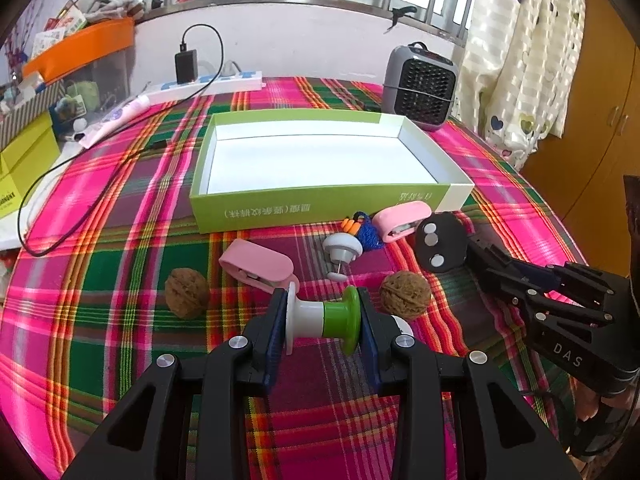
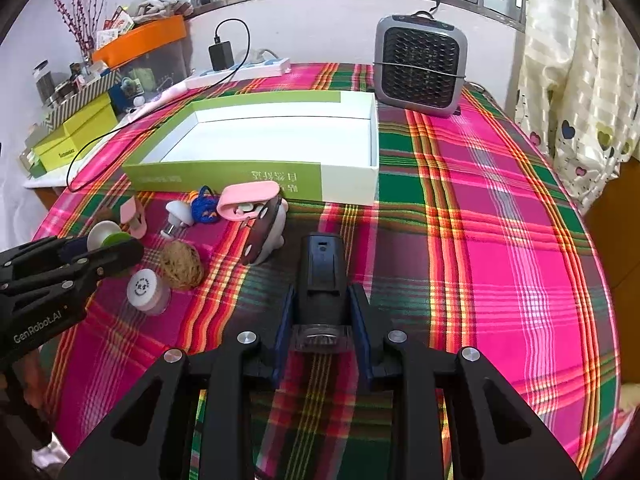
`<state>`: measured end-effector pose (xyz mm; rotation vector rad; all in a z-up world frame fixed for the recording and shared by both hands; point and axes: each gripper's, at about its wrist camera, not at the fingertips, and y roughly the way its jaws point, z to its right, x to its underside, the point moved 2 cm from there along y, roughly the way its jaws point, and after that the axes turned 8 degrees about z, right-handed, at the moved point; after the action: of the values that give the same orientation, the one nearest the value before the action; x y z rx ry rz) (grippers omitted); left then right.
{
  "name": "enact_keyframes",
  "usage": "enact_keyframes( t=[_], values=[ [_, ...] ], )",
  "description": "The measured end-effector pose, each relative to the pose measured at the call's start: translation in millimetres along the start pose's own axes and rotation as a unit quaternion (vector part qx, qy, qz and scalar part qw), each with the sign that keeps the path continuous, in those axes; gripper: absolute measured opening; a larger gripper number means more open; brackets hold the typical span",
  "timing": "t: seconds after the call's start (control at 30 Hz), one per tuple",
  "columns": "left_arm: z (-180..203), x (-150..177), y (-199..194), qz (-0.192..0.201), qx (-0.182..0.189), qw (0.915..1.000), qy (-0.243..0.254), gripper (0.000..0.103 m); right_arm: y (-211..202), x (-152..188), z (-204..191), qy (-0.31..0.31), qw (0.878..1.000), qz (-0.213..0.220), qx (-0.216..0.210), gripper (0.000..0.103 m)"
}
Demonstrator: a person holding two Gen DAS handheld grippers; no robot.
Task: Organize objects
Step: 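Carry the black device with the right tool while the left carries the spool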
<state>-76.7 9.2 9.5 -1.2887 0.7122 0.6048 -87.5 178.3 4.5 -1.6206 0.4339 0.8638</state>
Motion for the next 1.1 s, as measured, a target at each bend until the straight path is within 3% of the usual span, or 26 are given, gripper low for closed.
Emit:
enact_keyframes(
  t=[0.7,1.1],
  values=[
    [1.3,-7.5,-8.2,0.014,0.0,0.9999,0.0,0.031,-12.1,0.1,6.2,0.015,1.0,0.017,-0.009,0.029],
    [1.0,-25.7,-7.7,0.023,0.008,0.9997,0.002,0.031,-19.7,-23.3,-4.2,0.001,0.999,0.04,-0.016,0.028]
  ],
)
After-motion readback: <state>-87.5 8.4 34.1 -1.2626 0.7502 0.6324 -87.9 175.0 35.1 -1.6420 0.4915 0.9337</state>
